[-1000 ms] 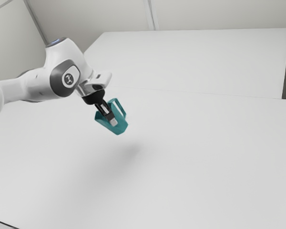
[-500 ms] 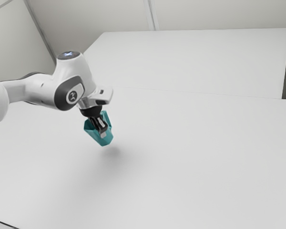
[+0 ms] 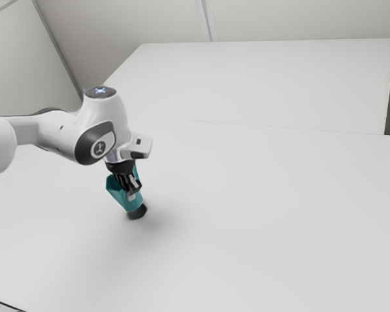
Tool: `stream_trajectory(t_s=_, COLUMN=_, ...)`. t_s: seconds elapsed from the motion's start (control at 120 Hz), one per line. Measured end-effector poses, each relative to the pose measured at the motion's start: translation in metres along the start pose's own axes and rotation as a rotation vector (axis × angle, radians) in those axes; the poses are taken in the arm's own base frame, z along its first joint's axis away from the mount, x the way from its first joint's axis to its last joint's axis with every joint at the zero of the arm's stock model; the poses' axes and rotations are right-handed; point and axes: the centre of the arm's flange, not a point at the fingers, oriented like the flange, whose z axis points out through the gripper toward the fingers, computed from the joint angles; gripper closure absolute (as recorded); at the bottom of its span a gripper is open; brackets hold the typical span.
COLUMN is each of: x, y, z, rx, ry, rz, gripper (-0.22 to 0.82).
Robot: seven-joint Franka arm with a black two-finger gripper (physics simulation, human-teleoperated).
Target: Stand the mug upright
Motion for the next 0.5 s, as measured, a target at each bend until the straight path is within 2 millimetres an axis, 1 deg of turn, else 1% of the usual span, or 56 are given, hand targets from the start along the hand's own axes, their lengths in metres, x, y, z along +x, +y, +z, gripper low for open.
stream_trajectory(t_s=0.5, x=0.007, y=0.005, z=0.021, rx=0.005, ry=0.005, rz=-0.039, gripper=0.78)
